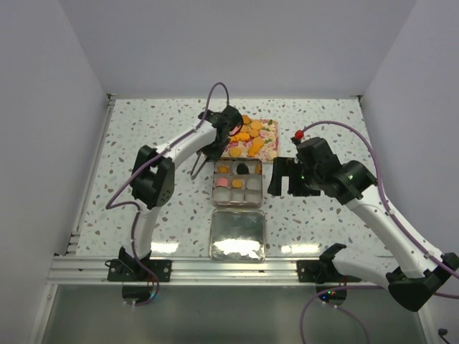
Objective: Pack the cookies
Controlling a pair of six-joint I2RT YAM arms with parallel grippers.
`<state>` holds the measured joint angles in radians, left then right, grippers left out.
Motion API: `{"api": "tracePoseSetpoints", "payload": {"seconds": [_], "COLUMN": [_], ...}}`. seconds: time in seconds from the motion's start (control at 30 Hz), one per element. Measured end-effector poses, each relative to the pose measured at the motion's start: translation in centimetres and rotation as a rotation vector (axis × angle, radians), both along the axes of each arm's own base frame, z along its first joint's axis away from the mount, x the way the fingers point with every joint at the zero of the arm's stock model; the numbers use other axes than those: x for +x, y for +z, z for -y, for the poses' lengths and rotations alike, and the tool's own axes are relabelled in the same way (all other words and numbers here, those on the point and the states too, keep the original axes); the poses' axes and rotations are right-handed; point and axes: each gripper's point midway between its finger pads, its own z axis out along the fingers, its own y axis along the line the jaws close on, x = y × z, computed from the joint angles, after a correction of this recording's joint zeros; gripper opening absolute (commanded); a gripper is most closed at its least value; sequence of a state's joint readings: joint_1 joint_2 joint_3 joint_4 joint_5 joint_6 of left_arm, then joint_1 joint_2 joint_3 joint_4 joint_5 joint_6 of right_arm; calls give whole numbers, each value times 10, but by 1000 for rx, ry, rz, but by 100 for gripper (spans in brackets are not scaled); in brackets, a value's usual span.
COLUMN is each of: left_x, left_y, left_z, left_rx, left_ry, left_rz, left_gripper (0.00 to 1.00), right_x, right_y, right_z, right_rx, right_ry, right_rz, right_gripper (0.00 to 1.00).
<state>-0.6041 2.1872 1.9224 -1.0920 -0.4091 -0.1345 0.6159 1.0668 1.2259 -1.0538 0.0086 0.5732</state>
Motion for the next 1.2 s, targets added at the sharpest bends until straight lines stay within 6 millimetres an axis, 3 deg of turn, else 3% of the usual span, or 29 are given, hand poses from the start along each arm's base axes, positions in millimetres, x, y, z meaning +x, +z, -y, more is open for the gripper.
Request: {"api": "tracePoseSetpoints", "payload": {"seconds": [0.3, 0.57, 0.87, 1.2], "left_x": [2, -18, -20, -7], "left_y": [37, 38, 43, 41], "left_z": [-2, -8, 7, 32], "left_rx": [-68, -95, -165, -176], "left_ry": [-14, -45, -93, -127], "left_rz": [79, 38, 30, 44], "left_gripper": [56, 56, 55, 54], "right_x": [-1, -5, -4, -5], "right_y": [-1, -6, -10, -12], "right_z": [0, 2, 1, 2], "right_rx": [8, 19, 23, 11], "right_ry": [-15, -31, -36, -27], "right_rz": [-9, -14, -17, -20], "right_gripper": [99, 99, 99, 99]}}
